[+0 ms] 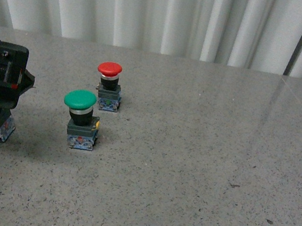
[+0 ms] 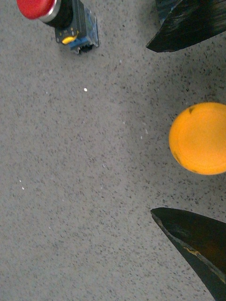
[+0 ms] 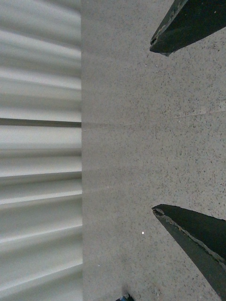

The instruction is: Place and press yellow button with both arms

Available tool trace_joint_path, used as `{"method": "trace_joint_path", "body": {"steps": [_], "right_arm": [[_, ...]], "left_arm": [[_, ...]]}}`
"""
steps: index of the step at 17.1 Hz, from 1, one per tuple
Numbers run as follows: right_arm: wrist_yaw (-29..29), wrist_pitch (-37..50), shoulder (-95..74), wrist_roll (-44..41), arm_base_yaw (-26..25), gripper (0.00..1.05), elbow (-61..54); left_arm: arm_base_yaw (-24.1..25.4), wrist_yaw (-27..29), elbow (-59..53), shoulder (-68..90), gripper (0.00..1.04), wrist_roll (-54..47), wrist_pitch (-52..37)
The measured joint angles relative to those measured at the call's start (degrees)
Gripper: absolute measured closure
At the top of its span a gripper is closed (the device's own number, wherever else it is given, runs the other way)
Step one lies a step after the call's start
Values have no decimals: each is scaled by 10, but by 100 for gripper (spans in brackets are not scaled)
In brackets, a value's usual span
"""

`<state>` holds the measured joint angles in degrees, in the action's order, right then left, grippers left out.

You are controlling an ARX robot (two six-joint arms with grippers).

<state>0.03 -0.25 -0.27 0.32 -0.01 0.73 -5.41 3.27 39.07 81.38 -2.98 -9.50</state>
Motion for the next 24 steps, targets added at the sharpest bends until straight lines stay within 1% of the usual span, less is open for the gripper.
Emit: {"method": "trace_joint_path", "body": {"steps": [6,7,9,13,16,17,18,19,20,21,23,24], "right_arm": [[0,0,0,0,0,7,0],[0,0,0,0,0,7,0],[0,0,0,0,0,7,0],[0,0,0,0,0,7,0],[0,0,0,0,0,7,0],[0,0,0,0,0,7,0],[0,0,0,0,0,7,0],[0,0,0,0,0,7,0],[0,0,0,0,0,7,0],[0,0,0,0,0,7,0],[0,0,0,0,0,7,0],[0,0,0,0,0,7,0]], "left_arm": [[3,7,-23,28,7,15,-17],[3,8,-23,28,10,16,-18],[3,10,-23,28,24,17,-22],[2,15,-23,26,42,17,-17],[-1,17,-23,21,58,17,-13],[-2,17,-23,17,65,17,-8],[-9,19,-20,-11,70,16,20],[-30,26,17,-51,71,14,54],[-72,31,95,-71,71,14,59],[-136,39,167,-41,71,16,60],[-191,47,207,32,71,38,57],[-209,49,218,65,71,56,56]]}}
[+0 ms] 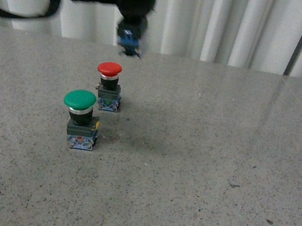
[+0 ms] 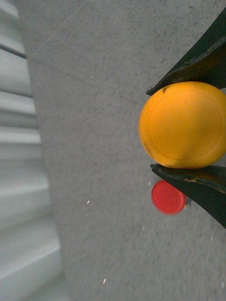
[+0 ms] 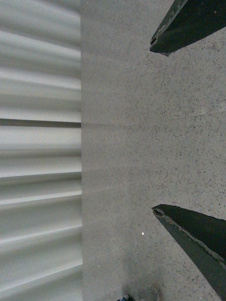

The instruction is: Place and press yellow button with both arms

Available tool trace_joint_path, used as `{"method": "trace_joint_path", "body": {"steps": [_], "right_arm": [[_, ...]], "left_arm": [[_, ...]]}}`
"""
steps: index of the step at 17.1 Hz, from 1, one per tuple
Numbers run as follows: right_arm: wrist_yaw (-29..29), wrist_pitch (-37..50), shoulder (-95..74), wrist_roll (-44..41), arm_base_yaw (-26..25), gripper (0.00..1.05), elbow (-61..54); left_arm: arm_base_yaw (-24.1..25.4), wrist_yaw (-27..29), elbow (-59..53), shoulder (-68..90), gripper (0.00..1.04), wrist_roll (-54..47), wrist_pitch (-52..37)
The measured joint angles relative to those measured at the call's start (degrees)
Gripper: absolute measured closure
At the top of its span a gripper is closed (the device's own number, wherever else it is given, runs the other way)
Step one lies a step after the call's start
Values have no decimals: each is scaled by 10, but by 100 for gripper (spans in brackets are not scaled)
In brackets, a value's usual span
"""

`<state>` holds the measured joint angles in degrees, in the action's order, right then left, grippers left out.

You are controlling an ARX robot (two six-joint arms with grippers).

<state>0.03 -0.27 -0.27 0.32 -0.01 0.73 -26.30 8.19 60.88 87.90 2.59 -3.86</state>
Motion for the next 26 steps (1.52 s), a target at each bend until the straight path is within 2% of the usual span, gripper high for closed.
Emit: {"method": "trace_joint_path", "body": {"steps": [4,7,14,15,18,19,23,26], "right_arm": [[0,0,0,0,0,7,0],[0,0,0,0,0,7,0],[0,0,0,0,0,7,0],[0,0,0,0,0,7,0],[0,0,0,0,0,7,0],[0,0,0,0,0,7,0],[0,0,0,0,0,7,0],[0,0,0,0,0,7,0]], "left_arm": [[-74,34,13,89,71,82,-17],[-104,49,16,123,71,123,-27],[-116,70,16,159,71,171,-13],[-116,71,16,162,64,176,-7],[-116,85,16,141,5,149,-28],[-107,101,15,108,8,126,-45],[-76,135,-2,24,7,58,-91],[-23,160,-33,-57,7,5,-118]]}}
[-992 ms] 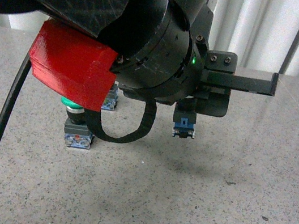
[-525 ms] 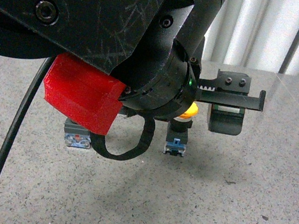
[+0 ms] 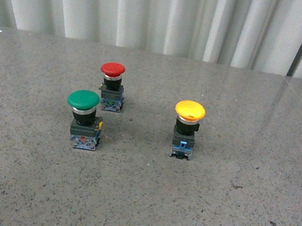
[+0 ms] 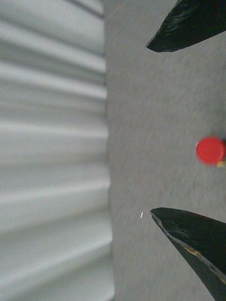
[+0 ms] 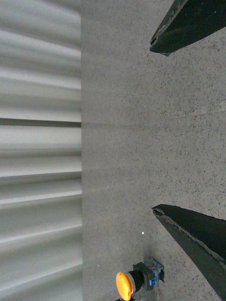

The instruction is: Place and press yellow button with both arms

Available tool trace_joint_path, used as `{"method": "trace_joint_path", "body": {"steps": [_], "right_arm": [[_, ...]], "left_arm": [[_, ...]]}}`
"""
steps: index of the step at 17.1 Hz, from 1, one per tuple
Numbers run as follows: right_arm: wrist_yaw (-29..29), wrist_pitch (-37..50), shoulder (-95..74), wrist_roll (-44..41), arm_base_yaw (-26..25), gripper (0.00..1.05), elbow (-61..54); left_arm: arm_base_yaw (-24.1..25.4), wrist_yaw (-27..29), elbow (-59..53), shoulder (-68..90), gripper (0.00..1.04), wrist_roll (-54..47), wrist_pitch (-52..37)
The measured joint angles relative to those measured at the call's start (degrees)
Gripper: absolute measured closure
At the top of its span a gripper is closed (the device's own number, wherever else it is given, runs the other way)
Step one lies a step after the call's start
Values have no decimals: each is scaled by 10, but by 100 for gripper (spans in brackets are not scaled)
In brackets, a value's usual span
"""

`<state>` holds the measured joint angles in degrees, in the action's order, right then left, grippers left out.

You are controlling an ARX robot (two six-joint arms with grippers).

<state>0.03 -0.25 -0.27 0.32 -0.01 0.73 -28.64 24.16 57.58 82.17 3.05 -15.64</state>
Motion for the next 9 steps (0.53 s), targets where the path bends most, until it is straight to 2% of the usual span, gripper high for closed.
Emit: {"method": "trace_joint_path", "body": {"steps": [4,7,8,9], "right_arm": [[0,0,0,0,0,7,0],[0,0,0,0,0,7,0],[0,0,0,0,0,7,0],[0,0,0,0,0,7,0]], "left_arm": [[58,0,-61,-94,7,-59,-19],[103,-62,-145,-198,25,-48,-33],[145,-97,-234,-295,39,-43,-32],[173,-110,-304,-358,54,-35,-47]]}}
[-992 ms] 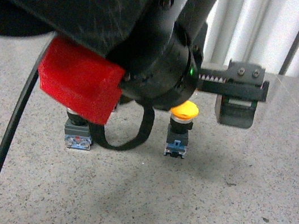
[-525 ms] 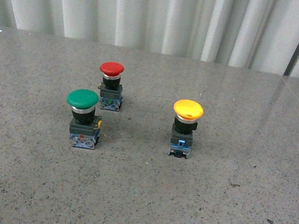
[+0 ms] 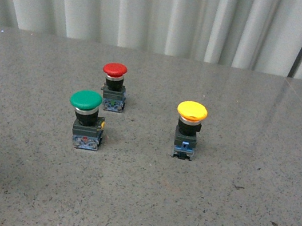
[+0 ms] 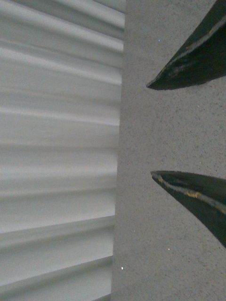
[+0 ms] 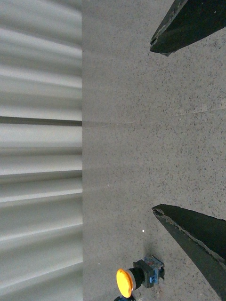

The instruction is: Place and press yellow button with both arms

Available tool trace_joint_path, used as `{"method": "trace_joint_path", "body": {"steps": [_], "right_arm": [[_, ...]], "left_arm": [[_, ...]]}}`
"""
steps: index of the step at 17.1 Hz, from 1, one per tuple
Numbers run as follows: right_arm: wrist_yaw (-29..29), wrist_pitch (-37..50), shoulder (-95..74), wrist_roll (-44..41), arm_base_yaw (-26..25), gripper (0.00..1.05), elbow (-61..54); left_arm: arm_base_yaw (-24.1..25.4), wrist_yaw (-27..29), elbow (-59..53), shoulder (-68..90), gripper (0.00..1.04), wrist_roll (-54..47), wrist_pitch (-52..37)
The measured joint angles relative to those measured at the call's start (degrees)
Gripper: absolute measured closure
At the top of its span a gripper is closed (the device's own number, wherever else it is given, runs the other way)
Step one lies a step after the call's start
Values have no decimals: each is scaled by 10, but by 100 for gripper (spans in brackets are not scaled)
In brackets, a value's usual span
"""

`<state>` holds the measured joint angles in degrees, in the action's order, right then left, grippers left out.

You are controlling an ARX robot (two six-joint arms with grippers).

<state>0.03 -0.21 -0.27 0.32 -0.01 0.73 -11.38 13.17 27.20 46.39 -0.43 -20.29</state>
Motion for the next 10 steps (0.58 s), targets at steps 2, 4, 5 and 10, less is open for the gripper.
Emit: {"method": "trace_joint_path", "body": {"steps": [2,4,5,10], "right_arm": [[0,0,0,0,0,7,0],[0,0,0,0,0,7,0],[0,0,0,0,0,7,0],[0,0,0,0,0,7,0]], "left_arm": [[17,-33,-61,-37,75,1,-20],[38,-56,-119,-70,101,1,-25],[48,-63,-136,-91,103,2,-31],[118,-123,-199,-165,103,4,-19]]}}
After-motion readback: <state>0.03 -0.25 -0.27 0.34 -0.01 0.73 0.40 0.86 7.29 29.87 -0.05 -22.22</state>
